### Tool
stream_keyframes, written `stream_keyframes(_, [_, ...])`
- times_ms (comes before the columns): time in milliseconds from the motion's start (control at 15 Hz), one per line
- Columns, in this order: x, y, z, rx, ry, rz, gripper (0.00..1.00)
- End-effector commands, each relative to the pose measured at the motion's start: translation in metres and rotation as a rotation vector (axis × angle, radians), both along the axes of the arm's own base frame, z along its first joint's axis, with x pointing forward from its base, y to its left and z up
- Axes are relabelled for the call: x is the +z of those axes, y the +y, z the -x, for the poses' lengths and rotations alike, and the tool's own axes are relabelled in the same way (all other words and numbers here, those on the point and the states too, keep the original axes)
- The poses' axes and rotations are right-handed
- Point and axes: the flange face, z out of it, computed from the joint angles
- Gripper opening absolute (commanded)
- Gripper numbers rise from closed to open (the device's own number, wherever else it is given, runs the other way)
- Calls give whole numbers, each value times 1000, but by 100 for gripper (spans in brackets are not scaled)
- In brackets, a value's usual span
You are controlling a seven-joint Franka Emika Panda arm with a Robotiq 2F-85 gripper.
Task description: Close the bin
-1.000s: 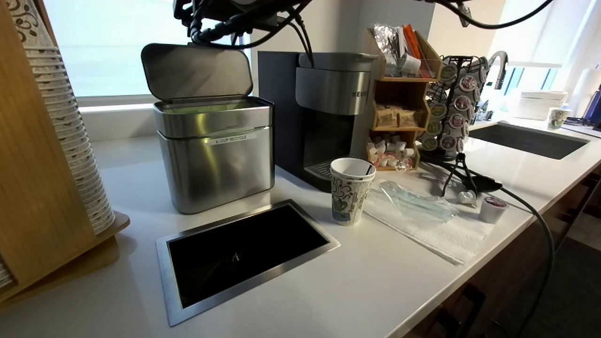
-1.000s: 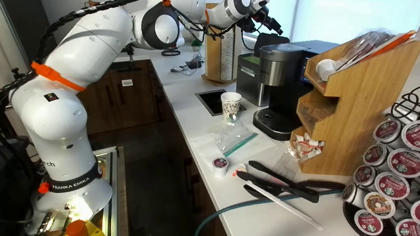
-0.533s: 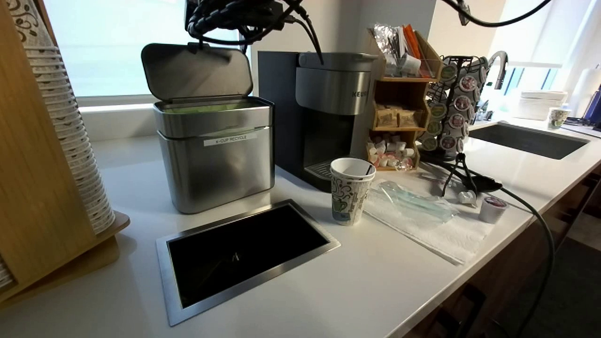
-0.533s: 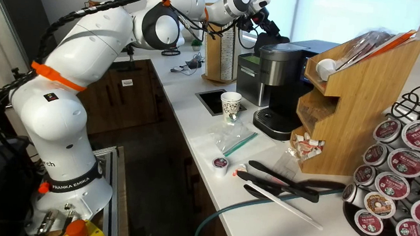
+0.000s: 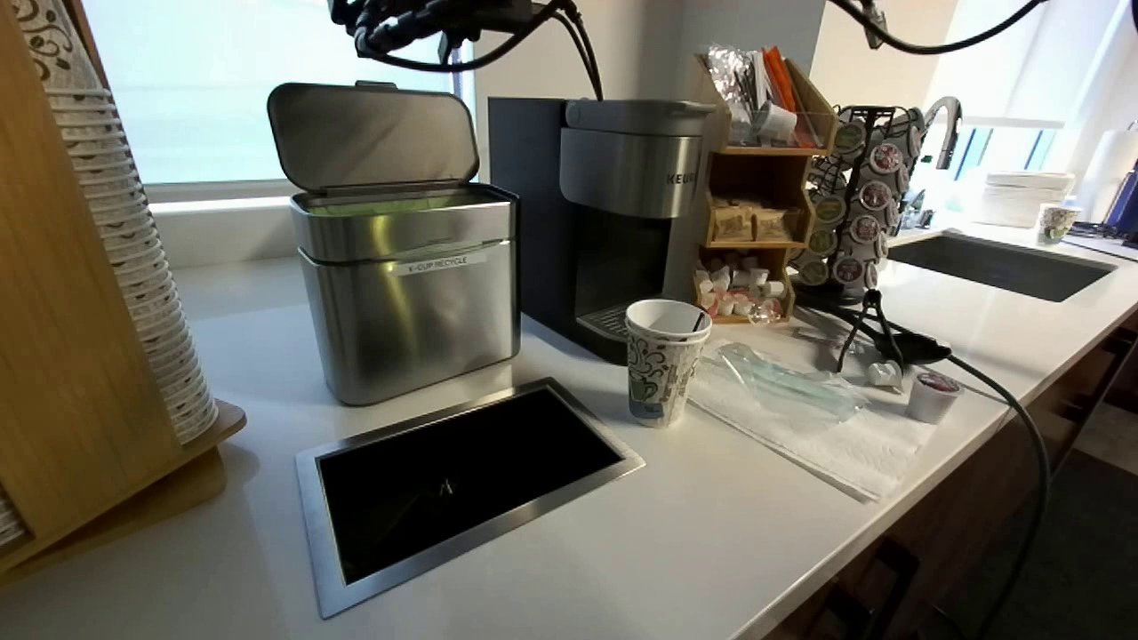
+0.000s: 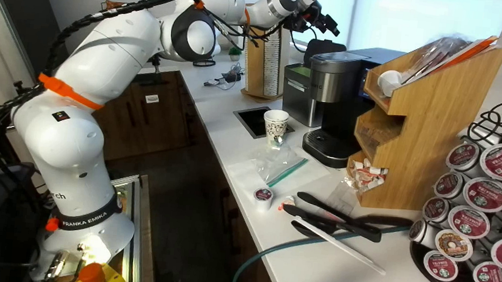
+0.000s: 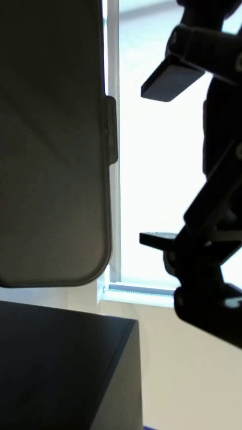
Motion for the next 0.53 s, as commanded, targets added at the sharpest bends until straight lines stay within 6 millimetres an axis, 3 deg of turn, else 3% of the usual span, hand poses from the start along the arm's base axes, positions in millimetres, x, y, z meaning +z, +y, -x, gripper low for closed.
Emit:
stream_keyframes(0, [-2,0,-2,35,-14,37,100])
stream_keyframes(467, [-11,1,-8,93,-67,64,100])
